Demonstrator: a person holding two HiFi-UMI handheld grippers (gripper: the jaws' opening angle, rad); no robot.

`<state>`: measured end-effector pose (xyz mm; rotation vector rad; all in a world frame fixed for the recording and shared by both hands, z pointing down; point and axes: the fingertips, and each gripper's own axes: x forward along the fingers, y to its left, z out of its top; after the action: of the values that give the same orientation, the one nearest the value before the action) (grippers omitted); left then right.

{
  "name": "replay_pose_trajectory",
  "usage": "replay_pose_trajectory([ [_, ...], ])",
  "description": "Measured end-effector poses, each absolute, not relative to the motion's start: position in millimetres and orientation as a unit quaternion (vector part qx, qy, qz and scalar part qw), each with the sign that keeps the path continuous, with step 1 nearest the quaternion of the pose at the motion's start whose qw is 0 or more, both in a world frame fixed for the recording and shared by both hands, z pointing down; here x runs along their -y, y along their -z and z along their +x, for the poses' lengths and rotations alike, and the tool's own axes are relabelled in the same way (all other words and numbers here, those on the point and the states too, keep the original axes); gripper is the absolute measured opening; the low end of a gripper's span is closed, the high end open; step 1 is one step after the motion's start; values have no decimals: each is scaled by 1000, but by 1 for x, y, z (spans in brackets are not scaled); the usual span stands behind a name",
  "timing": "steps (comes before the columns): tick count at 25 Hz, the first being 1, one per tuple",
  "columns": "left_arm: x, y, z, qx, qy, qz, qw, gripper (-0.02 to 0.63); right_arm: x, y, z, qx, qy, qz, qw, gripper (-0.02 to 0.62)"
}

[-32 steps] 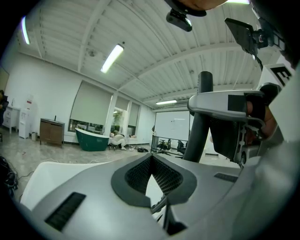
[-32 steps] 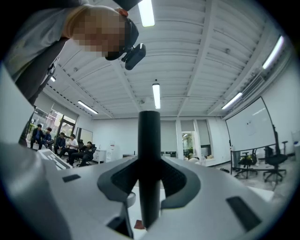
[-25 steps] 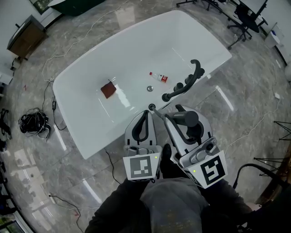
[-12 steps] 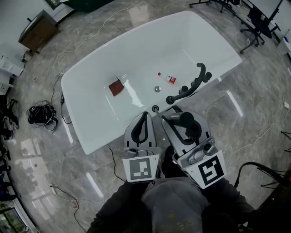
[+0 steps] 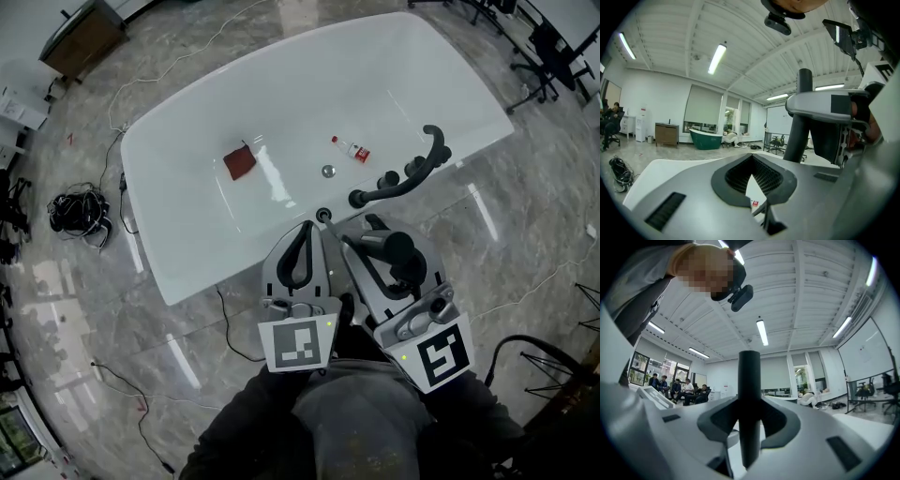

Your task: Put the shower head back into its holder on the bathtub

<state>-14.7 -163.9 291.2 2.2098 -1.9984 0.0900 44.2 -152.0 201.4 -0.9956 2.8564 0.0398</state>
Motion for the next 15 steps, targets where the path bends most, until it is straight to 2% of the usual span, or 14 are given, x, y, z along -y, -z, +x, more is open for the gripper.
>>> replay_pose_trajectory([
  [15, 178, -350, -44, 669, -15, 738, 79, 2, 167, -264, 21, -940, -13, -340, 38, 133],
])
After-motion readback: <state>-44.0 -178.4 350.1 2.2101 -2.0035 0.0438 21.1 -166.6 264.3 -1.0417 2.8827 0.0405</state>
